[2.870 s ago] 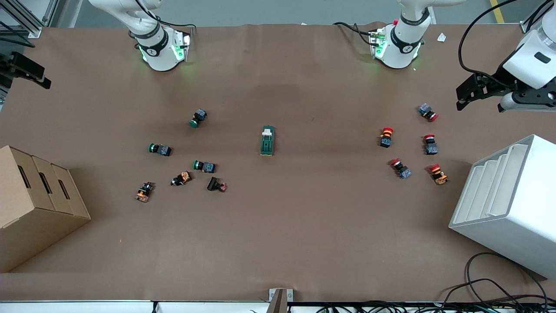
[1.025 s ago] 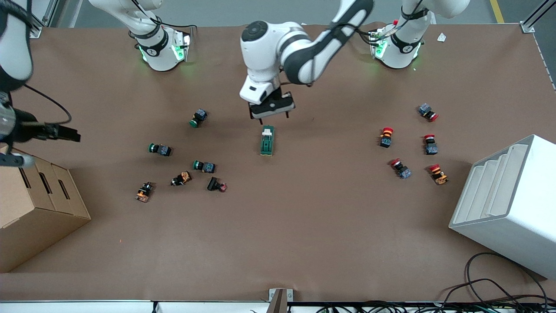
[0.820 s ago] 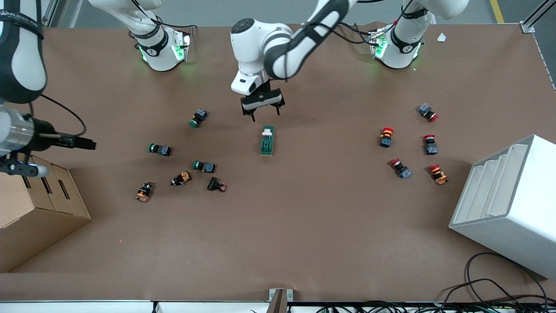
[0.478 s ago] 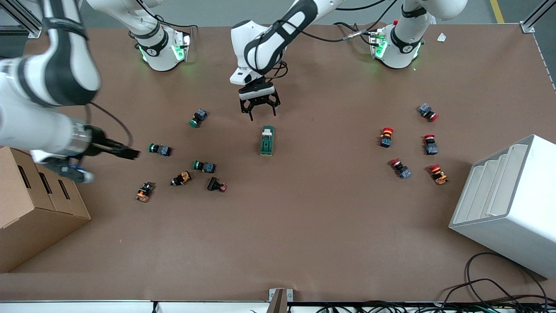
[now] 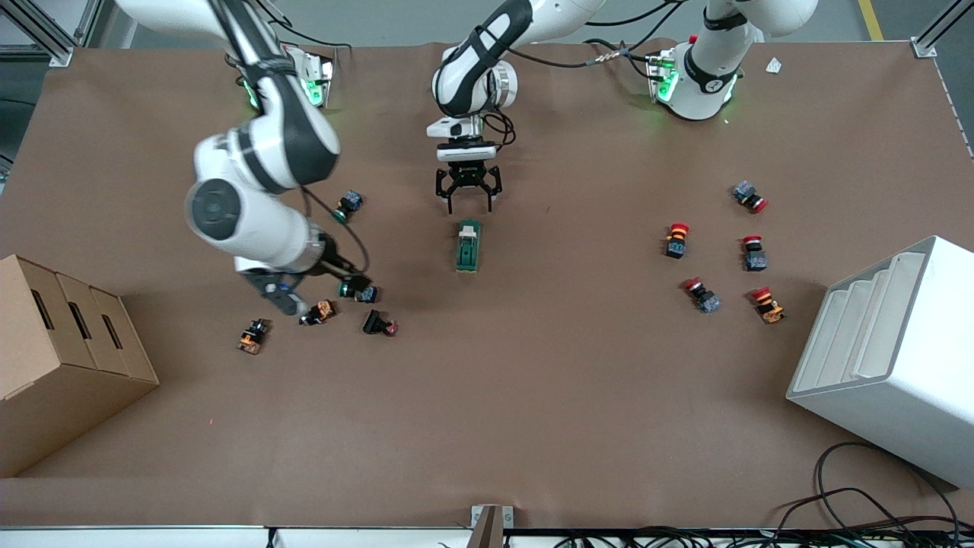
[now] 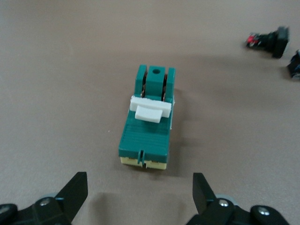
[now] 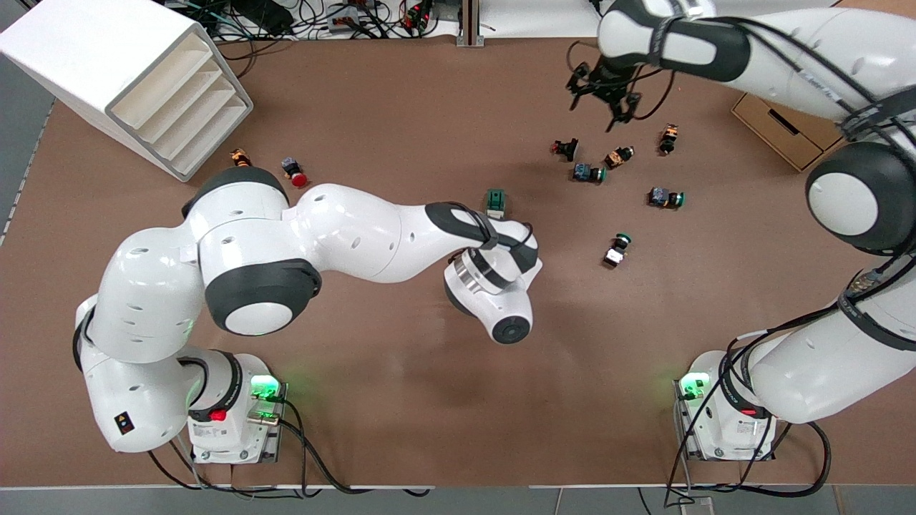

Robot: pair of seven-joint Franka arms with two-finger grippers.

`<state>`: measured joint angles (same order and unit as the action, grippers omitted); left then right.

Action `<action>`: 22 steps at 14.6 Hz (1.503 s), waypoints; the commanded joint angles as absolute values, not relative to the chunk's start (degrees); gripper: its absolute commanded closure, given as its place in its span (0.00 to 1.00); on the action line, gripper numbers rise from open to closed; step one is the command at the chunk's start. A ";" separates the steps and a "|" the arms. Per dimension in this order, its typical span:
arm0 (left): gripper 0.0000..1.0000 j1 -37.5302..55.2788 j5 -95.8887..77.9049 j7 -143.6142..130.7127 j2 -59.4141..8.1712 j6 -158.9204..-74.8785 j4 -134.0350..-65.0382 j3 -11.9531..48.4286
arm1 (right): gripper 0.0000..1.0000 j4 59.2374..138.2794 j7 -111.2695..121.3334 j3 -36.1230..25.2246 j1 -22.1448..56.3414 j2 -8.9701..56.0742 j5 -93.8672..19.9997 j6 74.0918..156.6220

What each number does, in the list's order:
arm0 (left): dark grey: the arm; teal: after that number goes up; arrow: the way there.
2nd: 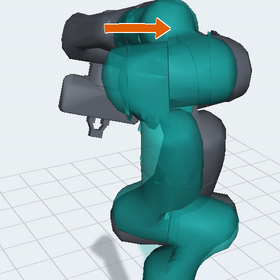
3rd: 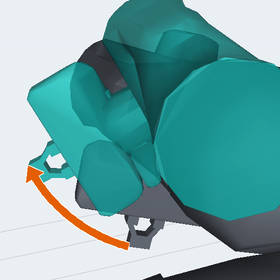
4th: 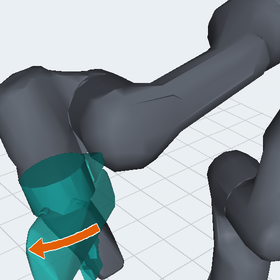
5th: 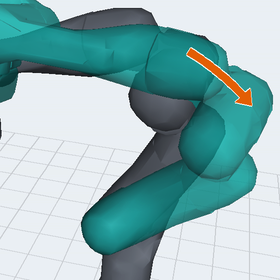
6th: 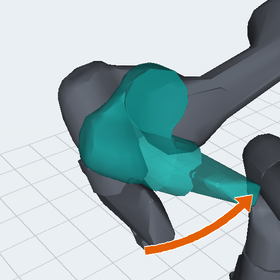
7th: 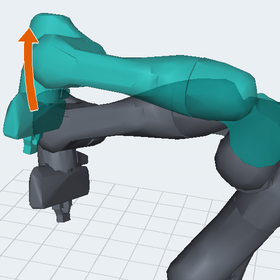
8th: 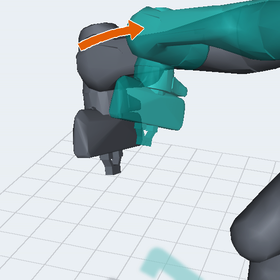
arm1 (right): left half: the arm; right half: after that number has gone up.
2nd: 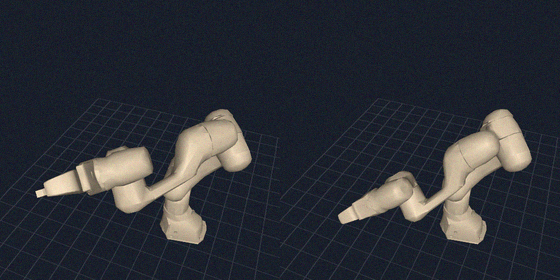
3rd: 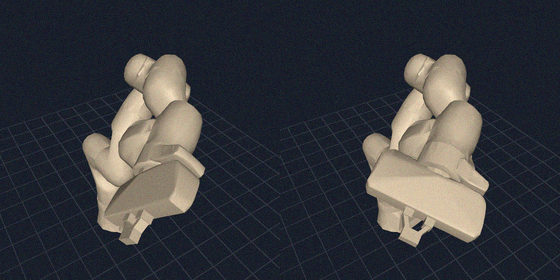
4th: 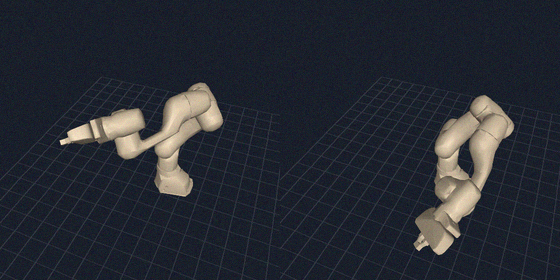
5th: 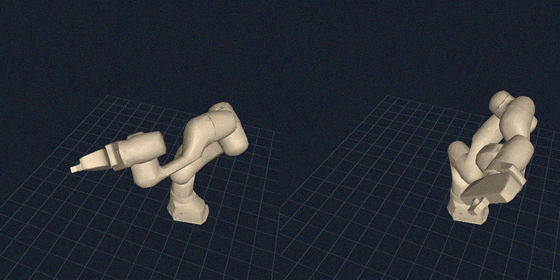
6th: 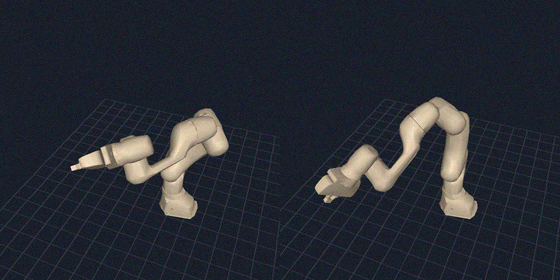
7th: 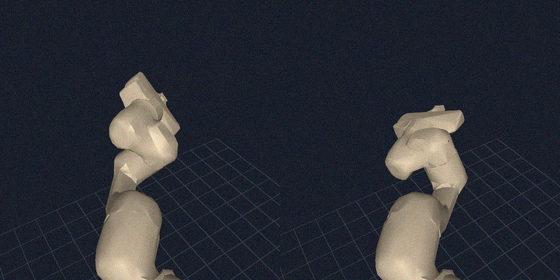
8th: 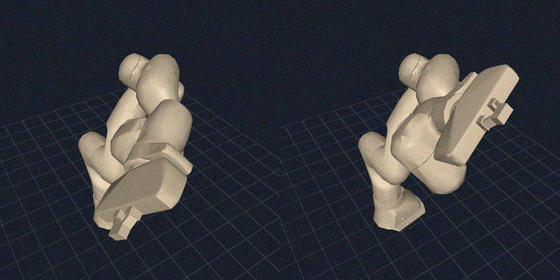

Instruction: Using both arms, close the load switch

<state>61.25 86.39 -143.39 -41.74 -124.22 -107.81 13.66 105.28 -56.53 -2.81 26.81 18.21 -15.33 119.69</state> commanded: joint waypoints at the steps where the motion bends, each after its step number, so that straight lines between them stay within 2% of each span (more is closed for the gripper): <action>1: 0.01 61.96 92.62 -147.91 -41.74 -120.77 -110.04 13.27 | 0.00 110.55 -61.33 -3.43 31.10 19.07 -18.45 128.81; 6: 0.01 63.36 102.03 -157.67 -45.70 -114.79 -109.95 13.27 | 0.00 117.24 -61.79 -3.34 39.00 21.88 -29.24 144.64; 11: 0.01 64.77 104.15 -157.59 -47.63 -113.82 -108.99 13.18 | 0.00 117.60 -66.34 -3.34 46.83 26.97 -35.24 153.61; 22: 0.01 64.86 104.24 -151.53 -49.66 -112.85 -108.37 13.27 | 0.00 116.02 -74.26 -3.34 51.50 30.32 -35.51 155.13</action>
<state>64.68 104.41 -152.86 -47.04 -111.75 -110.07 13.56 116.81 -73.14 -2.83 50.73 29.53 -33.80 154.62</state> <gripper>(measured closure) 0.009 0.000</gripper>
